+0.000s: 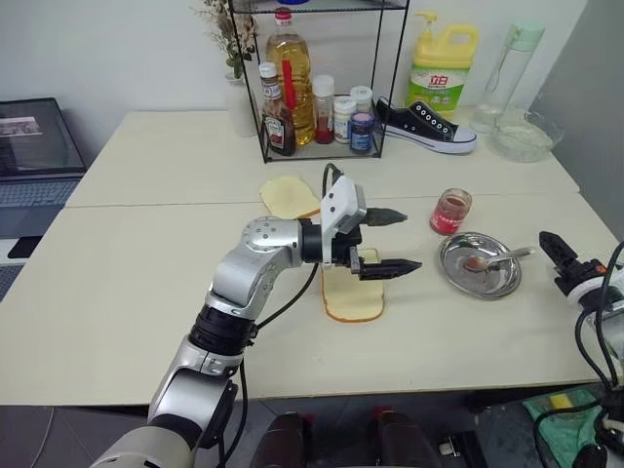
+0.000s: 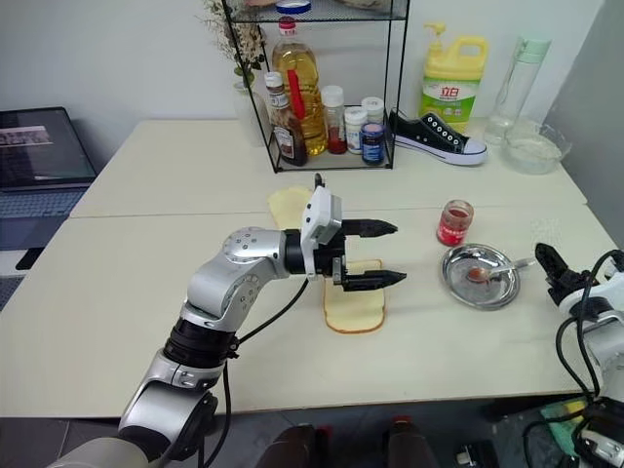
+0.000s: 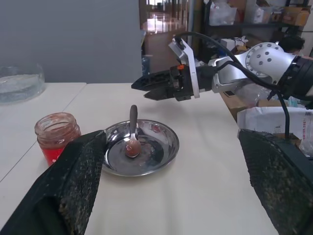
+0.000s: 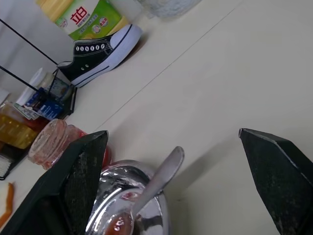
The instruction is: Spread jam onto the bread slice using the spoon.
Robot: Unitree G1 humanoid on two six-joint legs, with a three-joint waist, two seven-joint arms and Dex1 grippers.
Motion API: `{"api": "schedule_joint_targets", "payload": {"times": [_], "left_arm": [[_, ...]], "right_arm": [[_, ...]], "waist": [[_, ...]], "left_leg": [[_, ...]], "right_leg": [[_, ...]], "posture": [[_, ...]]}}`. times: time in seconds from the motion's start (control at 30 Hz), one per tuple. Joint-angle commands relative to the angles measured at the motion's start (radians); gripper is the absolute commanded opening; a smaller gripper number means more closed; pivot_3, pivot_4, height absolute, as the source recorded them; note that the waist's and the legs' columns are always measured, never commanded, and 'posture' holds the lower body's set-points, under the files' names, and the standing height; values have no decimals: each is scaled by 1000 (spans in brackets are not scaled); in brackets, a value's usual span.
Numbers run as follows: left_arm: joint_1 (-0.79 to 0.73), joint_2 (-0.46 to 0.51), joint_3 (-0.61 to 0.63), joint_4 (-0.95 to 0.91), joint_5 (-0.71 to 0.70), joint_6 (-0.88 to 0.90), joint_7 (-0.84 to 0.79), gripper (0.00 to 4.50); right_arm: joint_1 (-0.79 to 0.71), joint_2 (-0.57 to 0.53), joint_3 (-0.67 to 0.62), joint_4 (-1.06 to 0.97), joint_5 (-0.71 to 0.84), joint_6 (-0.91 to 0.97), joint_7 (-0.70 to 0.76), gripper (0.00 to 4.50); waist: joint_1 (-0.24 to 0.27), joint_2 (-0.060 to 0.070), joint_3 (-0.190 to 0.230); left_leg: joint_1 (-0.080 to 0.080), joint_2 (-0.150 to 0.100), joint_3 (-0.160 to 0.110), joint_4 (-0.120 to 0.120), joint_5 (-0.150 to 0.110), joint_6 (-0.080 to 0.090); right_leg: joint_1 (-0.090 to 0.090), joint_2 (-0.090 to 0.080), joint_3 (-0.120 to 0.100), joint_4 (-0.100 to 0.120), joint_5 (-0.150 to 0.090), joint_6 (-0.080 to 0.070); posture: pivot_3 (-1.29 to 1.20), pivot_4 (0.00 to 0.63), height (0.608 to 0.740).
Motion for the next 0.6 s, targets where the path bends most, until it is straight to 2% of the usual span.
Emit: {"api": "schedule_joint_targets", "payload": {"times": [0.03,0.2,0.6], "left_arm": [[-12,-1,-4,-24,-14,4,9,4468],[-7,2,-1,-45,-23,25,23,4468],[-20,8,2,-48,-25,40,40,4468]], "right_arm": [[-49,-26,12,76,-17,-13,49,4500],[-81,-39,62,162,-87,-47,97,4500],[-161,19,45,225,-49,-19,121,4500]], "waist": [[1,0,0],[1,0,0],[0,0,0]], "left_leg": [[0,0,0,0,0,0],[0,0,-1,1,0,0],[1,0,-1,0,0,0]], "right_leg": [[0,0,0,0,0,0],[1,0,0,0,0,0],[1,0,0,0,0,0]], "posture": [[0,150,740],[0,150,740],[0,150,740]]}}
